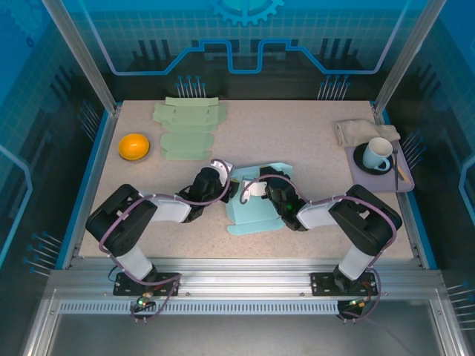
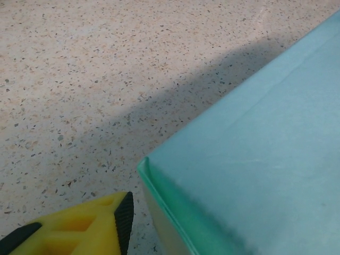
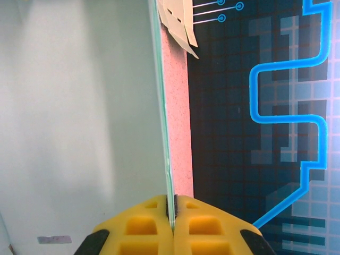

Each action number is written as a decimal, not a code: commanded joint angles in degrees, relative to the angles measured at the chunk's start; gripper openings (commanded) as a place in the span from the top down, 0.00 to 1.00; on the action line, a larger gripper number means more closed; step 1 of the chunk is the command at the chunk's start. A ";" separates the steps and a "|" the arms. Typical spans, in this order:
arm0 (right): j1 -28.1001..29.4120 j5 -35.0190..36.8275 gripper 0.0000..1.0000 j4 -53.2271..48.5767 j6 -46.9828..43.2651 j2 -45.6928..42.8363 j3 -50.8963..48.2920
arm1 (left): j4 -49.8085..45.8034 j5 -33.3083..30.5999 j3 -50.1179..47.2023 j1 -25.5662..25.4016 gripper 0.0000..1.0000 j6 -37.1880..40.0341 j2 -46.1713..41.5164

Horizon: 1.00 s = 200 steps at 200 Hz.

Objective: Fold the paper box

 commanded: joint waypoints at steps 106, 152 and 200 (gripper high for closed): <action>-2.30 14.92 1.00 -3.47 3.87 0.86 0.72 | -28.25 -35.22 10.97 -1.22 0.71 -16.03 3.47; -3.33 16.07 1.00 -8.09 7.90 -1.98 2.85 | -33.67 -35.94 12.81 -1.35 0.90 -19.82 4.67; -4.39 1.82 0.70 -23.13 20.98 -10.55 4.31 | -24.26 -30.94 9.34 -1.56 1.00 -14.10 4.12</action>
